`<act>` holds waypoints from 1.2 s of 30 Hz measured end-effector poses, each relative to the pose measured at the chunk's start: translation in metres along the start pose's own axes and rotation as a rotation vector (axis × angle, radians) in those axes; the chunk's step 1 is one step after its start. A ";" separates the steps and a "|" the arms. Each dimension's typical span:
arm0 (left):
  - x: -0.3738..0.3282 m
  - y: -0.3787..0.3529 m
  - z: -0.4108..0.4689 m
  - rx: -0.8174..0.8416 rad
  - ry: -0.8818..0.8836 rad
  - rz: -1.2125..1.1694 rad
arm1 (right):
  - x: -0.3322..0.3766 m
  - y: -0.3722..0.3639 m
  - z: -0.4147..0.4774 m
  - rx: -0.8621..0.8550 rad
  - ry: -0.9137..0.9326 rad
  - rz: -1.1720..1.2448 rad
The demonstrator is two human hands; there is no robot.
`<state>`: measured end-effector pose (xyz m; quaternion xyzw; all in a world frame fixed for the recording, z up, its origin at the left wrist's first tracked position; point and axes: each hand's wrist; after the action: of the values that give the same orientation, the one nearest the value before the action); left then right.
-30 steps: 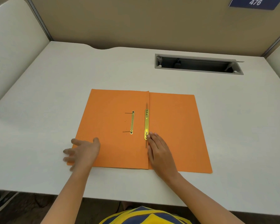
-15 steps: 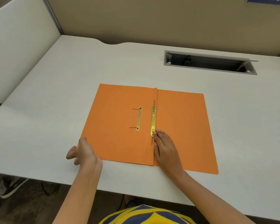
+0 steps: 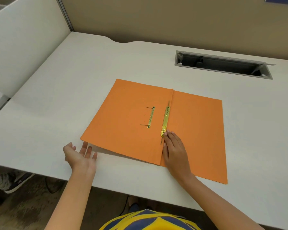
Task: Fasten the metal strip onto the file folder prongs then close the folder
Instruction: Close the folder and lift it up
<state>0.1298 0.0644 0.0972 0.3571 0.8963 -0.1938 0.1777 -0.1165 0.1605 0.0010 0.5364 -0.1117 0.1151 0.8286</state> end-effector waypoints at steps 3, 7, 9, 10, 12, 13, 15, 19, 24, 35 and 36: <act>-0.002 0.000 0.000 0.228 0.036 -0.125 | -0.002 0.001 -0.001 0.008 0.011 0.012; 0.004 -0.012 -0.006 0.455 -0.067 0.027 | -0.006 0.003 0.000 0.030 0.042 0.044; 0.011 -0.020 -0.012 0.524 -0.102 0.149 | -0.008 0.003 0.000 0.062 0.067 0.070; 0.015 -0.023 -0.017 0.536 -0.101 0.199 | -0.008 0.004 0.000 0.079 0.079 0.082; 0.027 -0.029 -0.025 0.502 -0.084 0.306 | -0.010 0.006 0.000 0.104 0.084 0.124; 0.034 -0.032 -0.026 0.462 -0.062 0.357 | -0.010 0.007 0.001 0.106 0.067 0.167; 0.048 -0.037 -0.028 0.371 0.019 0.412 | -0.007 0.013 0.005 0.076 -0.025 0.322; 0.067 -0.056 -0.051 0.468 -0.009 0.711 | -0.002 0.043 0.018 0.006 -0.367 0.657; 0.089 -0.079 -0.074 0.523 -0.183 1.017 | -0.018 0.085 0.037 -0.233 -0.709 1.109; 0.129 -0.104 -0.041 0.905 -0.768 1.439 | -0.043 0.190 0.065 -0.366 -0.850 1.353; 0.132 -0.102 -0.036 0.893 -0.881 1.507 | -0.047 0.195 0.063 -0.368 -0.868 1.371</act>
<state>-0.0394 0.0883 0.0903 0.7659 0.1315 -0.4668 0.4222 -0.2255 0.1772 0.1801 0.2021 -0.7401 0.3571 0.5328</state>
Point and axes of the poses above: each hand's wrist, its own z-axis towards the middle knuckle, its own y-axis out of the back of the hand, x = y × z, and after that the axes turned 13 degrees about y, right-handed
